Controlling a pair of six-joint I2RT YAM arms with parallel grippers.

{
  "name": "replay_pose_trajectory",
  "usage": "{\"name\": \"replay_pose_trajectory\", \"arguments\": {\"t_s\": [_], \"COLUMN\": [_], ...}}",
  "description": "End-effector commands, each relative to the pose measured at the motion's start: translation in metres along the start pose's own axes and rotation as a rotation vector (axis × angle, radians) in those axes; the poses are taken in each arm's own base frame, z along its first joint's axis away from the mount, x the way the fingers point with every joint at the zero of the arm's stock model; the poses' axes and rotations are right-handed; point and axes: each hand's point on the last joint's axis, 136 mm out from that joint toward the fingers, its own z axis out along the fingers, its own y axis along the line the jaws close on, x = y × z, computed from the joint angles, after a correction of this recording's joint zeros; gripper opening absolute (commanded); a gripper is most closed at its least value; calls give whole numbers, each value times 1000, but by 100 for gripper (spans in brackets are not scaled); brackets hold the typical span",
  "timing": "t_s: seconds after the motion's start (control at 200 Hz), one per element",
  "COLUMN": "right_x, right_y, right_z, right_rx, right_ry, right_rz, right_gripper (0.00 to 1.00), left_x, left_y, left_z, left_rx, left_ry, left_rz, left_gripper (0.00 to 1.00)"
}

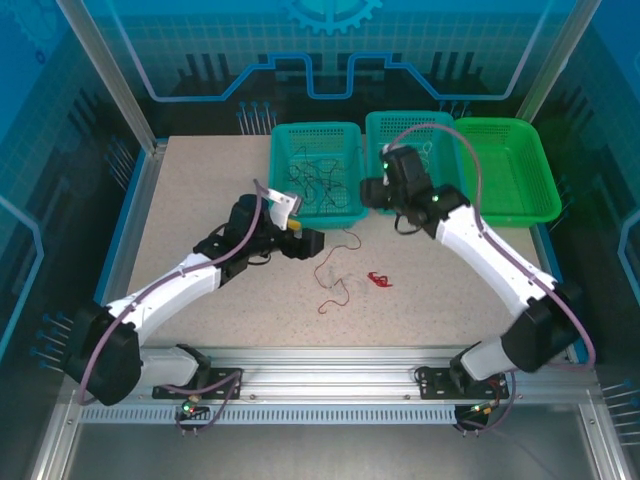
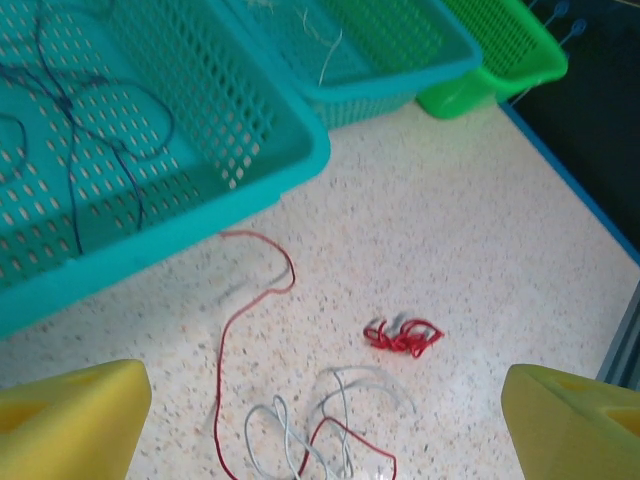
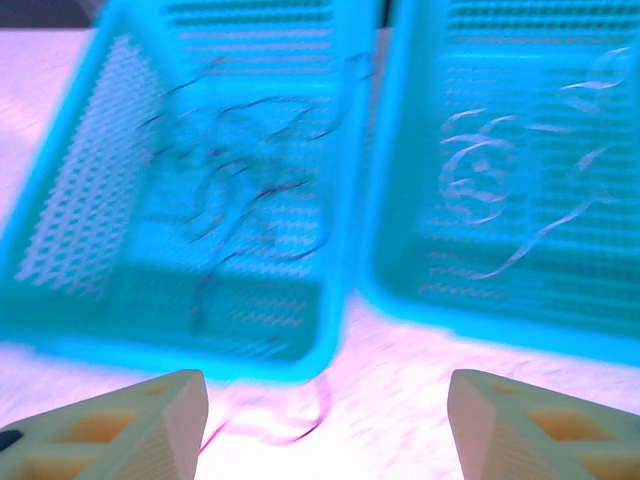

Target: Untangle the cables

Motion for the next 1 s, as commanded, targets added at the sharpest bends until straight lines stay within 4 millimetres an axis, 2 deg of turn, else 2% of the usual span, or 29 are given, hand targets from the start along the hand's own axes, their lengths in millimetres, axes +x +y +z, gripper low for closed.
{"name": "replay_pose_trajectory", "arguments": {"t_s": [0.0,0.13,0.205,0.26,0.405,0.5,0.595,0.685,0.75,0.815,0.865,0.925,0.995], "right_x": [79,150,174,182,192,200,209,215,219,215,208,194,177], "right_y": [37,79,97,99,94,83,85,92,89,88,93,100,110], "right_z": [19,23,29,40,72,84,94,105,112,113,108,97,77], "right_rx": [-137,-275,-324,-299,-187,-82,-81,-106,-74,-59,-86,-137,-218], "right_ry": [224,437,513,544,571,605,617,631,643,631,607,567,515], "right_rz": [-78,-299,-335,-292,-182,-170,-174,-172,-170,-161,-151,-132,-116], "right_gripper": [63,56,55,57,65,65,63,52,36,15,5,0,0], "left_x": [10,7,11,16,35,41,41,41,42,46,49,53,54], "left_y": [2,3,8,13,22,21,21,19,18,19,24,28,26], "left_z": [7,-6,-18,-27,-51,-63,-68,-69,-68,-67,-67,-64,-58], "left_rx": [-19,-46,-89,-128,-195,-204,-207,-197,-188,-192,-205,-196,-134], "left_ry": [6,-32,-35,-27,-8,-12,-24,-26,-17,-8,-4,-4,-16], "left_rz": [-37,-51,-29,-25,-8,6,18,31,34,17,-32,-134,-263], "left_gripper": [92,93,93,93,93,93,94,94,94,94,94,94,93]}}
